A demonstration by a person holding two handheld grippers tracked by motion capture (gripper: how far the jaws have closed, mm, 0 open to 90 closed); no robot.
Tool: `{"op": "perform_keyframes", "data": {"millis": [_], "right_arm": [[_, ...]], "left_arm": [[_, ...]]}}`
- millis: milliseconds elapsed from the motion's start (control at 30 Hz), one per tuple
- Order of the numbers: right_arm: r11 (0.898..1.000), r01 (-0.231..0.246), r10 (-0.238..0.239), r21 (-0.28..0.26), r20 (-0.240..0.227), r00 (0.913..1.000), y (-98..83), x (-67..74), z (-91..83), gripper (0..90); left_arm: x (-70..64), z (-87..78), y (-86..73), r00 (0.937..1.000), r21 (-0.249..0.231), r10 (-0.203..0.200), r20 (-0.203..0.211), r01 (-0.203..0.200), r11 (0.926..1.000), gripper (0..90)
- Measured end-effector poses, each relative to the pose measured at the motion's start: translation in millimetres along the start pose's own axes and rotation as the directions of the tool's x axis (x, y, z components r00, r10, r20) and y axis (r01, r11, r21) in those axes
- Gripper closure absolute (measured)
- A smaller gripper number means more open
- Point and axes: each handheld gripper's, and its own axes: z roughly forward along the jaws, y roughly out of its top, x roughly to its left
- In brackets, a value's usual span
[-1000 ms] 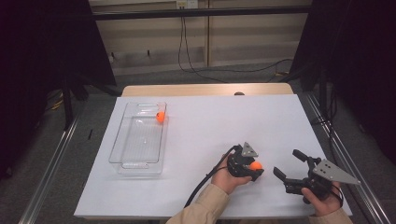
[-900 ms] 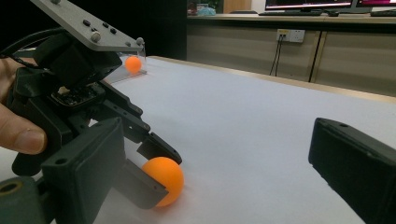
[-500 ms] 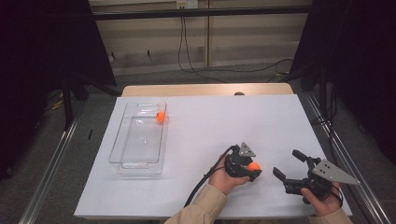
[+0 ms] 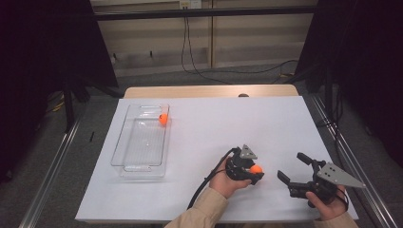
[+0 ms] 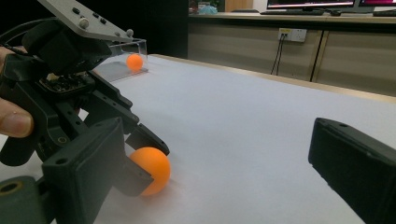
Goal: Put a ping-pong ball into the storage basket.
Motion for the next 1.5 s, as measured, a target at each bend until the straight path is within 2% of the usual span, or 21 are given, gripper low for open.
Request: {"op": "perform_keyframes", "data": {"millis": [133, 200, 267, 500, 600, 833, 900, 967, 1033, 1233, 1400, 1433, 1500], "right_arm": [[1.0, 0.003, -0.003, 0.001, -0.001, 1.0, 0.0, -0.3, -0.1, 3.9], [1.0, 0.004, -0.004, 0.001, -0.001, 1.0, -0.1, -0.4, -0.1, 3.9], [1.0, 0.003, -0.003, -0.001, -0.003, 1.0, -0.1, -0.1, 0.1, 3.9], [1.0, 0.005, -0.005, -0.002, -0.003, 1.0, -0.2, 0.1, 0.5, 3.9], [1.0, 0.011, -0.011, 0.0, -0.004, 0.9999, -0.4, -0.4, 0.4, 4.0], [1.0, 0.008, -0.008, 0.002, -0.009, 0.9999, -0.3, 0.1, 0.6, 4.0], [1.0, 0.007, -0.007, 0.001, -0.007, 1.0, -0.3, 0.0, 0.7, 4.0], [1.0, -0.003, 0.003, -0.001, -0.003, 1.0, -0.2, 0.6, 0.8, 4.0], [1.0, 0.007, -0.007, 0.002, -0.007, 0.9999, -0.5, -0.1, 0.7, 4.0], [1.0, 0.001, -0.001, 0.002, 0.0, 1.0, -1.0, 0.9, 1.4, 3.9], [1.0, -0.001, 0.001, 0.007, -0.003, 1.0, -1.9, 1.4, 1.7, 3.6], [1.0, -0.001, 0.001, 0.003, 0.001, 1.0, -2.0, 1.4, 2.0, 3.6], [1.0, 0.009, -0.009, 0.006, -0.002, 1.0, -2.6, 1.0, 2.2, 3.4]], "left_arm": [[0.5, -0.8, -0.6, 0.9999, -0.018, -0.008, 0.009, 0.008, 0.9998, 51.0], [0.4, -2.1, -0.4, 0.9999, -0.011, -0.01, 0.0, 0.01, 0.9999, 51.0], [1.5, -2.8, -0.3, 0.9998, -0.02, -0.013, 0.014, 0.014, 0.9997, 51.0], [3.7, -8.4, 0.3, 0.9999, -0.008, -0.015, -0.005, 0.015, 0.9999, 51.1], [4.9, -8.9, -0.3, 0.9997, -0.03, -0.024, 0.01, 0.024, 0.9993, 51.0], [6.7, -14.7, 0.3, 0.9996, -0.009, -0.027, -0.01, 0.027, 0.9996, 51.1], [7.4, -14.6, -0.3, 0.9995, -0.032, -0.033, 0.001, 0.033, 0.9989, 51.0], [8.2, -16.2, -0.4, 0.9994, -0.031, -0.035, -0.001, 0.034, 0.9989, 51.1], [8.6, -18.5, -0.3, 0.9993, -0.024, -0.036, -0.009, 0.036, 0.9991, 51.1], [10.9, -23.1, -1.3, 0.9988, -0.039, -0.047, -0.013, 0.047, 0.9982, 51.1], [13.2, -28.3, -1.5, 0.9987, -0.024, -0.047, -0.021, 0.046, 0.9986, 51.0], [14.1, -28.0, -2.1, 0.9988, -0.039, -0.046, -0.014, 0.046, 0.9982, 51.1], [14.7, -29.8, -2.2, 0.9987, -0.038, -0.051, -0.011, 0.05, 0.998, 51.1]]}}
